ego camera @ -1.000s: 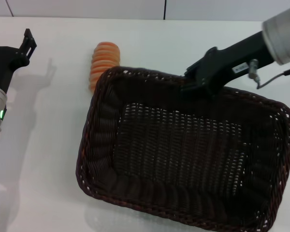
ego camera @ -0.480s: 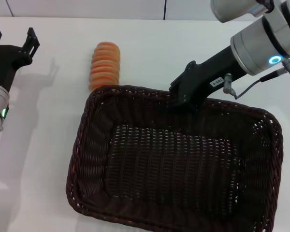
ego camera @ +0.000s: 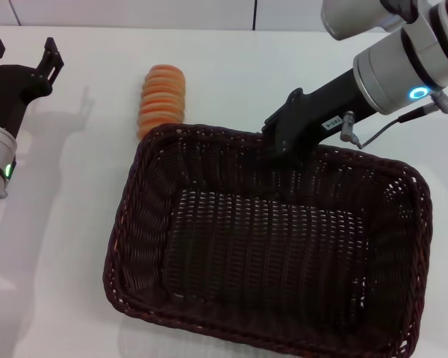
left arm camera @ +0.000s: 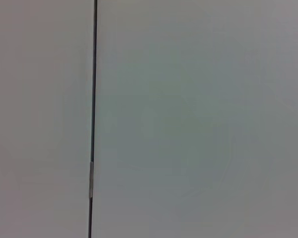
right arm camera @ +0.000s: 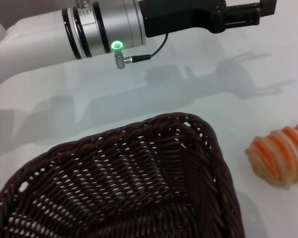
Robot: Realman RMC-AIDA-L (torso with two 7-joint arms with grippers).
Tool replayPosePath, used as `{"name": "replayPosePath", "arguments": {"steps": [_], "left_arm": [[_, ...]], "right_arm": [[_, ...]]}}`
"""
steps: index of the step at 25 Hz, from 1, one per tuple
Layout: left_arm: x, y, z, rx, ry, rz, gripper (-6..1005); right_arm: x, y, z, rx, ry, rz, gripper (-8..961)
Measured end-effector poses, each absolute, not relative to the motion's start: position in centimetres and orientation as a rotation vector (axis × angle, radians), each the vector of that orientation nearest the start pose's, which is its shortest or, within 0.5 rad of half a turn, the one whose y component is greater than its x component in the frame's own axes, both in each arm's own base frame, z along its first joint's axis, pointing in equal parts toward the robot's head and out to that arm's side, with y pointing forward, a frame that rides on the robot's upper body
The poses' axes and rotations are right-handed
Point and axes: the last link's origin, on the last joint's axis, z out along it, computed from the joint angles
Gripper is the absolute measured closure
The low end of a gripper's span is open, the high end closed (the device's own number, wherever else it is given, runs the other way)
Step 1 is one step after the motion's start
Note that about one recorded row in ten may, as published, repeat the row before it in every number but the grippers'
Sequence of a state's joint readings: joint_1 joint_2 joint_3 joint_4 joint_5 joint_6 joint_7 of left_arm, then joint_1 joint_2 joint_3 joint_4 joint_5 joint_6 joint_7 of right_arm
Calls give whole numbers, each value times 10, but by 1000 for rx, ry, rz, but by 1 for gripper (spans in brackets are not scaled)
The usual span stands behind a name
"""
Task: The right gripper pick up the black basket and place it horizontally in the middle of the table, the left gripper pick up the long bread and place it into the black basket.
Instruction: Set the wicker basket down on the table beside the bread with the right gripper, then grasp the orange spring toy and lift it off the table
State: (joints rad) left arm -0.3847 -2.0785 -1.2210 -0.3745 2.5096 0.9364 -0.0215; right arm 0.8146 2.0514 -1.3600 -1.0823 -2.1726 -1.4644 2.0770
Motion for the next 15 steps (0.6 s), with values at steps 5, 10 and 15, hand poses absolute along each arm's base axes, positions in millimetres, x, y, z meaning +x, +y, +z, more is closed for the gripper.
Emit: {"name": "replayPosePath", "arguments": {"steps": [5, 10, 15], "left_arm": [[-323, 355, -3, -1499, -601, -630, 155], [-323, 355, -3, -1499, -601, -630, 155], [-322, 356, -3, -1502, -591, -627, 156]], "right_arm": [[103, 381, -34, -3011, 308, -51, 649], [94, 385, -29, -2963, 264, -3, 537], [87, 390, -6, -2777, 230, 152, 360]]}}
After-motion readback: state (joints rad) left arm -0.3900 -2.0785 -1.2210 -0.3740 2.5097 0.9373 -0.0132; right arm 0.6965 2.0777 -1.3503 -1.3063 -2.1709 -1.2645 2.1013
